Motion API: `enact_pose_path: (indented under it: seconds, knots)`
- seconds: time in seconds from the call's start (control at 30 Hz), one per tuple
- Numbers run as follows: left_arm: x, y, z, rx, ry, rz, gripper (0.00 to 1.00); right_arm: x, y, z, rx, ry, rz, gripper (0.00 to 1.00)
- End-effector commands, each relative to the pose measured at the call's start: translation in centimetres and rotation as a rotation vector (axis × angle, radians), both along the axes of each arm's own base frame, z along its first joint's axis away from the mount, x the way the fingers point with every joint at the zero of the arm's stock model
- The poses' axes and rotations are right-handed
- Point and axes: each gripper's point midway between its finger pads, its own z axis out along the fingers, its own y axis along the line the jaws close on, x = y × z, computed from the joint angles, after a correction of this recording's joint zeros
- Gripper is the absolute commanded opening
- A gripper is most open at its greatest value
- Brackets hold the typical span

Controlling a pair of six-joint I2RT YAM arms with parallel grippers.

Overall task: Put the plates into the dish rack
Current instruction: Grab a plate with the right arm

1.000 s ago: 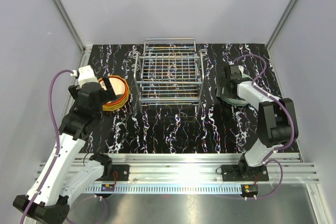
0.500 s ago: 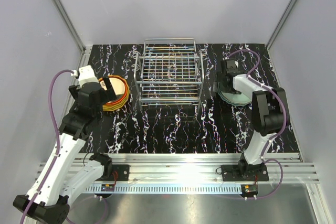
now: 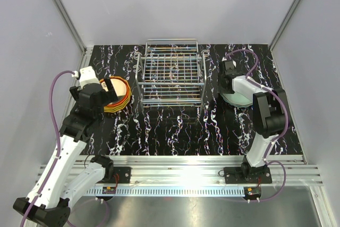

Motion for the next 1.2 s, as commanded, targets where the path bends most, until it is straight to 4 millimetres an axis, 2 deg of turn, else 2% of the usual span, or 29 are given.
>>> enact_pose_path:
  seconds: [0.0, 0.03, 0.13, 0.4, 0.47, 0.5, 0.7, 0.73, 0.8, 0.83, 0.93, 1.17]
  knots:
    - [0.6, -0.5, 1.4, -0.025, -0.055, -0.016, 0.99, -0.7, 2.5, -0.6, 0.067, 0.021, 0.04, 0.41]
    - [0.6, -0.5, 1.5, -0.025, -0.056, -0.018, 0.99, -0.8, 2.7, -0.4, 0.069, 0.02, 0.043, 0.33]
    - [0.6, -0.5, 1.4, -0.024, -0.054, -0.018, 0.99, -0.8, 2.9, 0.5, 0.077, 0.003, 0.049, 0.2]
    - [0.5, -0.5, 1.5, -0.025, -0.057, -0.016, 0.99, -0.9, 3.2, 3.7, 0.098, -0.05, 0.068, 0.14]
    - [0.5, -0.5, 1.5, -0.025, -0.056, -0.016, 0.99, -1.0, 3.1, 4.2, 0.096, -0.06, 0.064, 0.21]
    - [0.5, -0.5, 1.5, -0.025, -0.058, -0.015, 0.99, -0.9, 2.6, 4.6, 0.083, -0.071, 0.047, 0.33]
    - [0.5, -0.5, 1.5, -0.024, -0.056, -0.017, 0.99, -0.9, -0.9, 6.4, 0.122, -0.116, -0.056, 0.37]
    - [0.5, -0.5, 1.6, -0.026, -0.058, -0.016, 0.99, -0.9, -1.9, 6.4, 0.125, -0.116, -0.086, 0.42]
    - [0.5, -0.5, 1.7, -0.027, -0.062, -0.02, 0.99, -0.8, -2.4, 6.6, 0.126, -0.12, -0.1, 0.59]
    - [0.4, -0.5, 1.7, -0.028, -0.063, -0.02, 0.99, -0.8, -2.5, 6.5, 0.12, -0.118, -0.1, 0.77]
    - [0.4, -0.6, 1.7, -0.031, -0.067, -0.024, 0.99, -0.7, -2.8, 5.6, 0.103, -0.093, -0.108, 0.94]
    - [0.4, -0.7, 1.9, -0.035, -0.071, -0.031, 0.99, -0.2, -0.9, 3.7, 0.151, -0.063, -0.057, 0.96]
